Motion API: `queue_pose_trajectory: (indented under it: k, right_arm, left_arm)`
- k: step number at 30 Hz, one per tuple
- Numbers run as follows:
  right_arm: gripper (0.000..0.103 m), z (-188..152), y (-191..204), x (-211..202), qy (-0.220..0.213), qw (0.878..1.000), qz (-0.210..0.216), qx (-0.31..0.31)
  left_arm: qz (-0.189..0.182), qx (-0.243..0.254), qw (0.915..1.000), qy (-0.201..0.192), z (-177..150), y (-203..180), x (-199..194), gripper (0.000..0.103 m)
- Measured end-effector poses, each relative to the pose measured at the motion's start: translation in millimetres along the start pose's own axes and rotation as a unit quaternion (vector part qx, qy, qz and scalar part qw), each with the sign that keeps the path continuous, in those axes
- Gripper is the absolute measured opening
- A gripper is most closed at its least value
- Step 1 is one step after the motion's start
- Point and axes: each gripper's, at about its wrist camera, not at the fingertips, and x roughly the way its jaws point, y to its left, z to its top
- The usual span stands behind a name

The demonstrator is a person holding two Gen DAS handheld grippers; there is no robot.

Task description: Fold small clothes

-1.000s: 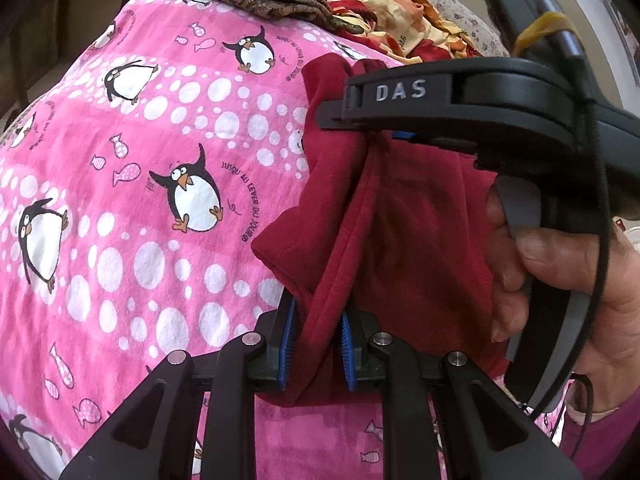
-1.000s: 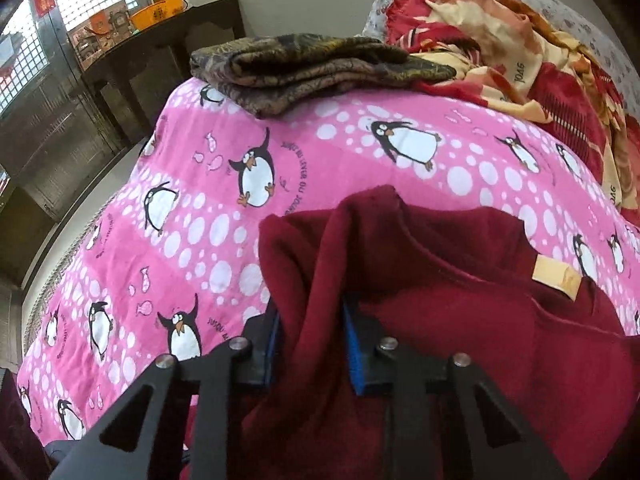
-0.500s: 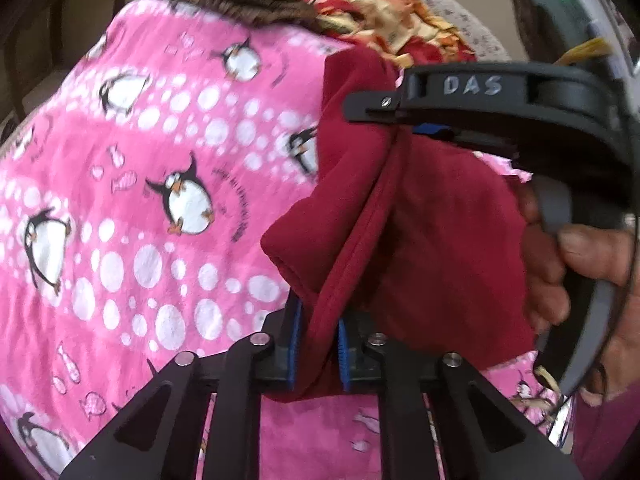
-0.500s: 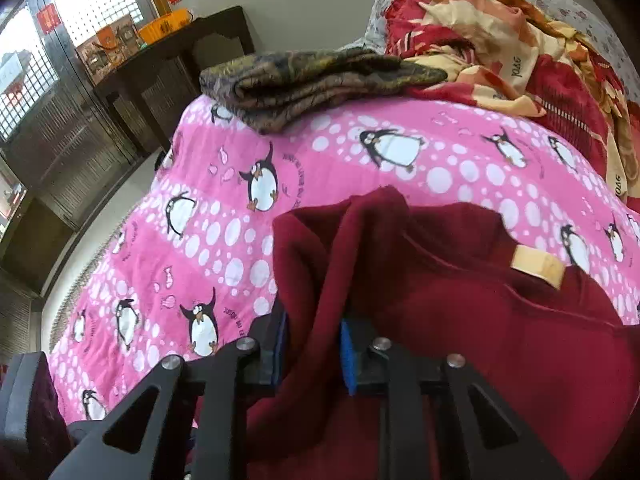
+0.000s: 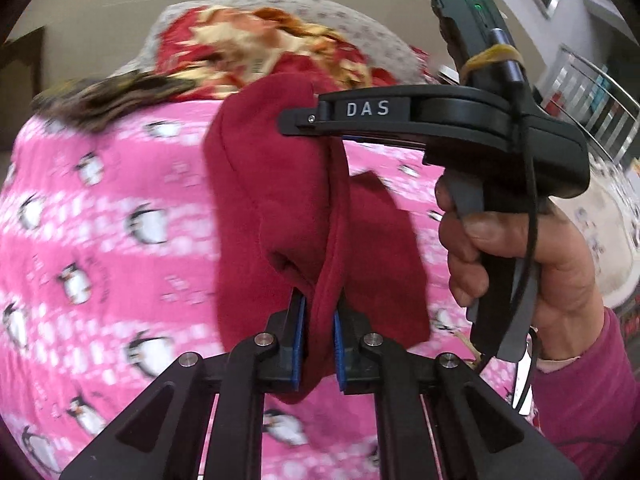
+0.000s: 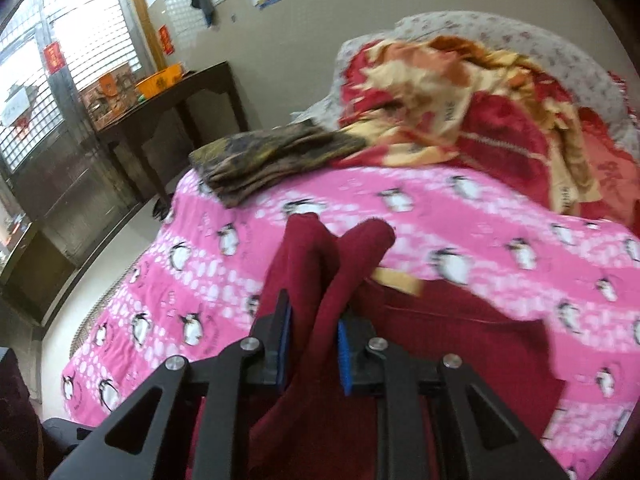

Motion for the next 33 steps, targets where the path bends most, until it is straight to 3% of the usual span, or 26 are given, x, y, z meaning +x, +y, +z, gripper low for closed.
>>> queue_pose_trajectory:
  k: [8, 14, 16, 17, 19, 20, 23, 28, 30, 32, 33]
  right_arm:
    - [0.018, -40, -108, -47, -0.003, 0.996, -0.059, 0.074]
    - [0.018, -84, -168, -29, 0.021, 0.987, -0.093, 0.130]
    - [0.022, -94, -177, -16, 0.028, 0.985, -0.097, 0.141]
    - [0.032, -98, -181, -14, 0.026, 0.984, -0.103, 0.146]
    - [0.042, -103, -184, -24, 0.014, 0.981, -0.121, 0.151]
    - [0.042, -104, -183, -30, 0.010, 0.980, -0.127, 0.152]
    - [0.047, -111, -178, -61, -0.004, 0.980, -0.102, 0.173]
    - [0.055, -133, -151, -75, 0.005, 0.984, -0.050, 0.173]
    - [0.053, -144, -139, -68, 0.020, 0.985, -0.037, 0.167]
    - [0.017, -154, -125, -60, 0.032, 0.989, -0.043, 0.138]
    - [0.017, -157, -120, -59, 0.035, 0.990, -0.060, 0.124]
  left_arm:
    - [-0.029, 0.059, 0.9971, 0.038, -2, -79, 56, 0.000]
    - [-0.010, 0.088, 0.9928, 0.080, -20, -103, 104, 0.000]
    - [-0.017, 0.086, 0.9916, 0.095, -21, -100, 105, 0.000]
    - [-0.025, 0.088, 0.9911, 0.097, -20, -98, 97, 0.000]
    - [-0.042, 0.093, 0.9907, 0.089, -20, -95, 74, 0.000]
    - [-0.048, 0.096, 0.9911, 0.079, -19, -89, 58, 0.000]
    - [-0.021, 0.099, 0.9936, 0.048, -16, -70, 25, 0.000]
    - [0.058, 0.079, 0.9945, 0.037, -12, -38, 33, 0.000]
    - [0.077, 0.064, 0.9940, 0.042, -18, -28, 42, 0.000]
    - [0.081, 0.051, 0.9938, 0.056, -26, -21, 52, 0.000]
    - [0.084, 0.048, 0.9935, 0.061, -30, -19, 54, 0.000]
